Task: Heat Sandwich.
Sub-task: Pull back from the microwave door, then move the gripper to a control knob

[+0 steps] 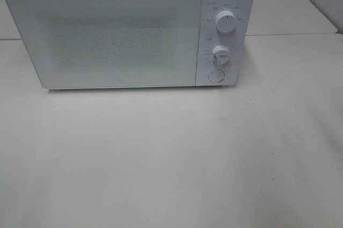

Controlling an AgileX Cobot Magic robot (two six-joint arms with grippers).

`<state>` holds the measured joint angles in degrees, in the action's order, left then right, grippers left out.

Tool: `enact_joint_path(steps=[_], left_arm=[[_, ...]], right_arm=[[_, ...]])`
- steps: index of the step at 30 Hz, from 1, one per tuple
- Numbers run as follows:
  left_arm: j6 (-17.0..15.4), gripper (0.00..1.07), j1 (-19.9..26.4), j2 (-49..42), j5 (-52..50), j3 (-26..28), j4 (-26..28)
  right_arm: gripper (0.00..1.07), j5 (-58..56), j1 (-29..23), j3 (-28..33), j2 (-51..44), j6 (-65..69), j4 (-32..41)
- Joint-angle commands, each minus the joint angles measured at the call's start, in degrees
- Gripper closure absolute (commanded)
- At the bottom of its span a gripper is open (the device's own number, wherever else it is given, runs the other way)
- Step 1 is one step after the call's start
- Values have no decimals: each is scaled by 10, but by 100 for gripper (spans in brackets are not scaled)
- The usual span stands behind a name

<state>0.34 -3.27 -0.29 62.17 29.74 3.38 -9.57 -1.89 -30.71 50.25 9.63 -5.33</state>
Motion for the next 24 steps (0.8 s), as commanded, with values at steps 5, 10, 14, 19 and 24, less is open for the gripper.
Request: enact_joint_path(steps=[5,10,14,19,24], left_arm=[[-3,9,1,-9,-6,-2,1],[-3,9,1,-9,-6,-2,1],[-3,9,1,-9,-6,-2,1],[-3,9,1,-9,-6,-2,1],[-3,9,1,-9,-6,-2,1]], right_arm=[[30,142,2,6,68,3,-1],[31,258,2,41,108,-23,44],[31,333,-15,74,139,-96,118],[31,396,-69,98,166,-174,203],[31,441,-117,99,195,-227,258]])
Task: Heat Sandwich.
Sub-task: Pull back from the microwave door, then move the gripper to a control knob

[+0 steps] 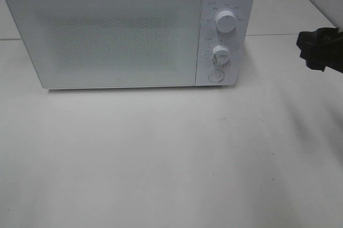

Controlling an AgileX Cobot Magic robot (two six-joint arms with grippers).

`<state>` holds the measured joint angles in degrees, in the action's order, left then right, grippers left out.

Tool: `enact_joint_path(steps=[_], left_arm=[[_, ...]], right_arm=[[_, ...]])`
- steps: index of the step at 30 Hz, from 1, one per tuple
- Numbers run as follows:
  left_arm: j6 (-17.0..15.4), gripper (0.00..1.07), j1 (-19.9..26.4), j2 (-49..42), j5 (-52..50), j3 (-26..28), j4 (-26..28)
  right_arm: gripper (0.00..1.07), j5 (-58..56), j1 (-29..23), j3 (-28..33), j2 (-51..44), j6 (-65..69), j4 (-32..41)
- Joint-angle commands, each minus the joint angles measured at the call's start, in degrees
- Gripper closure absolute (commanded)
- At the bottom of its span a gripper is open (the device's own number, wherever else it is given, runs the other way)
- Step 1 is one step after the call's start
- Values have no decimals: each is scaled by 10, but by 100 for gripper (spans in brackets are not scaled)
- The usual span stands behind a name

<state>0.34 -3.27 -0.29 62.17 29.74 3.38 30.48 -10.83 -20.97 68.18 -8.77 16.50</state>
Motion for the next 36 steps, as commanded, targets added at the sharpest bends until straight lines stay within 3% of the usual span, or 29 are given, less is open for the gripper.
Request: enact_joint_path(steps=[1,5,20,24,36], left_arm=[[-3,9,1,-9,-6,-2,1],[-3,9,1,-9,-6,-2,1],[-3,9,1,-9,-6,-2,1],[-3,9,1,-9,-6,-2,1],[-3,9,1,-9,-6,-2,1]], right_arm=[[31,52,-41,1,23,-54,54],[31,121,-99,1,63,-82,124],[31,320,-260,-10,210,-99,256],[31,337,-282,-24,239,-100,276],[31,343,-284,-70,311,-97,273]])
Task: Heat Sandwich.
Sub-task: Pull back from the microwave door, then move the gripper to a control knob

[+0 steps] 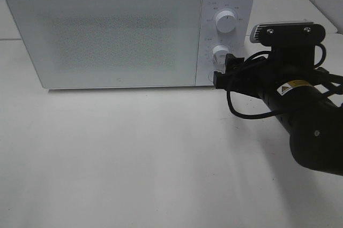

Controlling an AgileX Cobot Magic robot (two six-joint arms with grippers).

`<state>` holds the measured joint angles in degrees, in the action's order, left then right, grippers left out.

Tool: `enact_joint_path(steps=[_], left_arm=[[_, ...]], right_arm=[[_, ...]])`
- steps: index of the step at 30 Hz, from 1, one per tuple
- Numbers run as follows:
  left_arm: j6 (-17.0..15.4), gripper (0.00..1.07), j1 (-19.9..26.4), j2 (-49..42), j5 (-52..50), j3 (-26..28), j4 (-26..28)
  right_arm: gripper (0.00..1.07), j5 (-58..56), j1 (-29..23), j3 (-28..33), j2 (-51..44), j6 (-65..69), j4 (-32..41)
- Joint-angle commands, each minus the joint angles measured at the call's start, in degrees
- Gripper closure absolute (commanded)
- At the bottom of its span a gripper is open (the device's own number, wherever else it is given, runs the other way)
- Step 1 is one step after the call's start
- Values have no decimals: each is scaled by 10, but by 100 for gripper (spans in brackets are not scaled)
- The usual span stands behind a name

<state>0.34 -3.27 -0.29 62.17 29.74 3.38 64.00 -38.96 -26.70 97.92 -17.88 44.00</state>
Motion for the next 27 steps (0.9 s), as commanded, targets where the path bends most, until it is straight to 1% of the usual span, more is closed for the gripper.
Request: enact_joint_path(steps=[1,11,17,27], left_arm=[[-3,9,1,-9,-6,-2,1],[-3,9,1,-9,-6,-2,1],[-3,9,1,-9,-6,-2,1],[-3,9,1,-9,-6,-2,1]], right_arm=[[31,9,-2,-17,19,-5,-3],[31,14,1,-57,76,6,-10],[31,26,1,-89,119,14,-33],[31,18,35,-133,159,29,-69]])
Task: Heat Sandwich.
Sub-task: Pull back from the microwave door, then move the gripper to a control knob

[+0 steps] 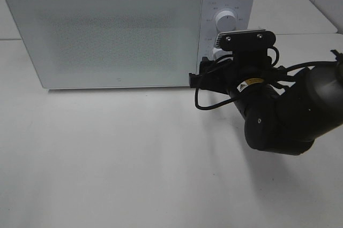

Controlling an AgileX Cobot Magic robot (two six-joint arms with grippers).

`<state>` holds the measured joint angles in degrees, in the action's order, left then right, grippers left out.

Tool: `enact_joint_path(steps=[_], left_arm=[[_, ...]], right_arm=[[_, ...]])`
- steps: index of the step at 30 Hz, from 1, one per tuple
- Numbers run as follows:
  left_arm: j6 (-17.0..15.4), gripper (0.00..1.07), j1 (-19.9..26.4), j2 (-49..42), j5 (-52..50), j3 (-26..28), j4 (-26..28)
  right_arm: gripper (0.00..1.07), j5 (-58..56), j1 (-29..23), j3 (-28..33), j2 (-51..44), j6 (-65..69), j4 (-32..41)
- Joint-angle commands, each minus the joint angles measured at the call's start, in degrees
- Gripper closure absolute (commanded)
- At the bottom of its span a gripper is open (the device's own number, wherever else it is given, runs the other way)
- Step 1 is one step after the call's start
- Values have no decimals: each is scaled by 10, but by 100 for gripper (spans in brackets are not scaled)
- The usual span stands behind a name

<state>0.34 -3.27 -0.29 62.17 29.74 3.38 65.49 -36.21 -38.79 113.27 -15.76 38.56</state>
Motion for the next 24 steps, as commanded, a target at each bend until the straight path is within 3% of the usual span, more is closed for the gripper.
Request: enact_joint_path(steps=[1,12,24], left_arm=[[-3,9,1,-9,-6,-2,1],[-3,9,1,-9,-6,-2,1],[-3,9,1,-9,-6,-2,1]], right_arm=[[31,3,7,-16,9,7,-15],[31,-15,40,-58,42,23,-37],[33,-6,40,-65,51,25,-37]])
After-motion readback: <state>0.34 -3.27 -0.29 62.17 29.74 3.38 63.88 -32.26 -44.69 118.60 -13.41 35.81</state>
